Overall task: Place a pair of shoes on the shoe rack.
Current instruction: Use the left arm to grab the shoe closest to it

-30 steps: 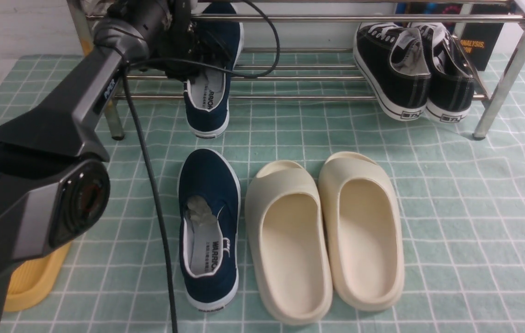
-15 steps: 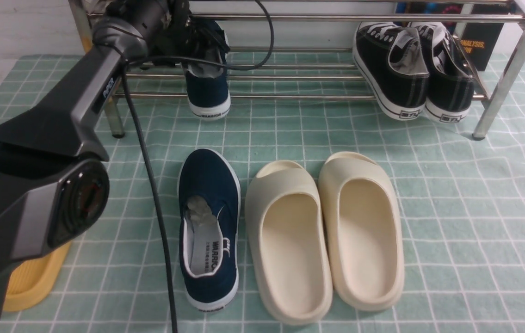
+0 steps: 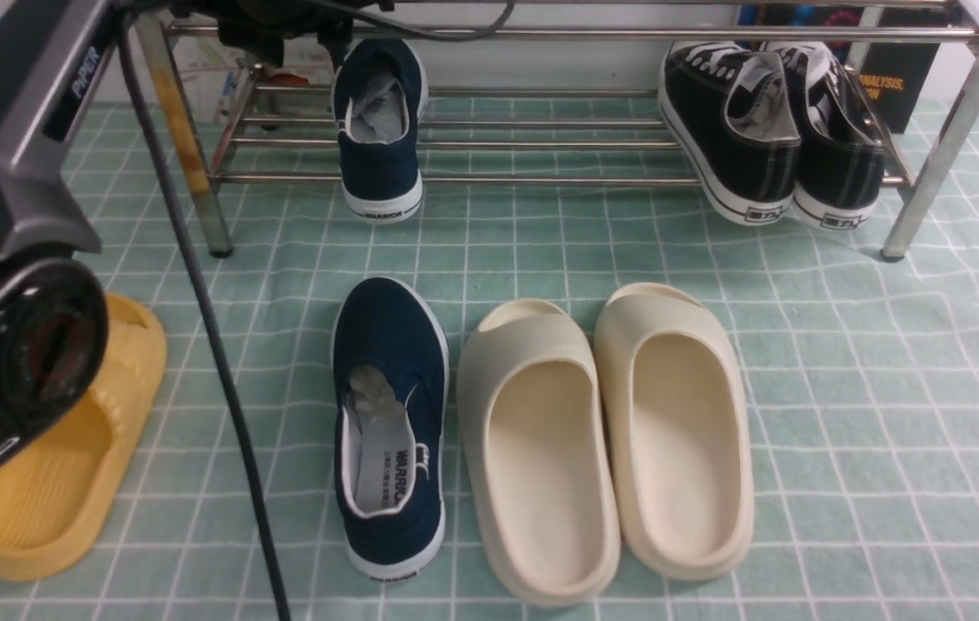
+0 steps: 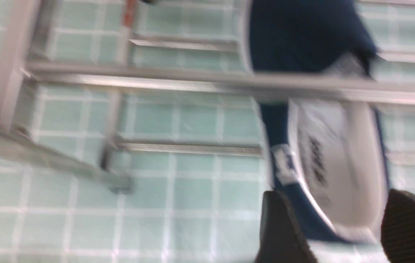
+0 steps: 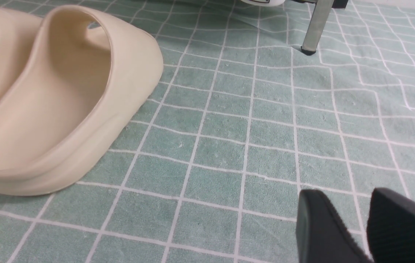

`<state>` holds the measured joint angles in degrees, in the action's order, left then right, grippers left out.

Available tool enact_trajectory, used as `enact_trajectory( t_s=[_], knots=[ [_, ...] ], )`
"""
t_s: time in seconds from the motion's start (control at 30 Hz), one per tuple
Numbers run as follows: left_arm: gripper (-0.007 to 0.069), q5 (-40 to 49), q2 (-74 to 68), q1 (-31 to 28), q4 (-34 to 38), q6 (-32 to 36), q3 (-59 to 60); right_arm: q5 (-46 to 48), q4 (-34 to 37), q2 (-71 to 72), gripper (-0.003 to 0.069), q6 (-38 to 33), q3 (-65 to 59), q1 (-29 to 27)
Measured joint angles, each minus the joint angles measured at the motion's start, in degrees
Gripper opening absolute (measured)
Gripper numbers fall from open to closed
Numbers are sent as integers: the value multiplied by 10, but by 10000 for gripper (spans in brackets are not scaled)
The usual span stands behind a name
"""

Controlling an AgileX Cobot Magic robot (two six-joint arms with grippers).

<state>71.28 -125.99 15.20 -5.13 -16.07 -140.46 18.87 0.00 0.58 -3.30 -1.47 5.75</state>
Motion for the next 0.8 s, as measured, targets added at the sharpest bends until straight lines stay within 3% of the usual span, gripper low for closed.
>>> enact_trajectory(
  t_s=[0.33, 0.5, 0.73, 0.8],
  knots=[
    [294, -12, 236, 0, 139, 48, 457, 1, 0, 0, 239, 0, 0, 0],
    [290, -145, 291, 1, 217, 50, 673, 1, 0, 0, 239, 0, 0, 0],
    [284, -248, 264, 1, 246, 54, 766, 1, 0, 0, 239, 0, 0, 0],
    [251, -258, 252, 1, 246, 61, 767, 1, 0, 0, 239, 0, 0, 0]
  ],
)
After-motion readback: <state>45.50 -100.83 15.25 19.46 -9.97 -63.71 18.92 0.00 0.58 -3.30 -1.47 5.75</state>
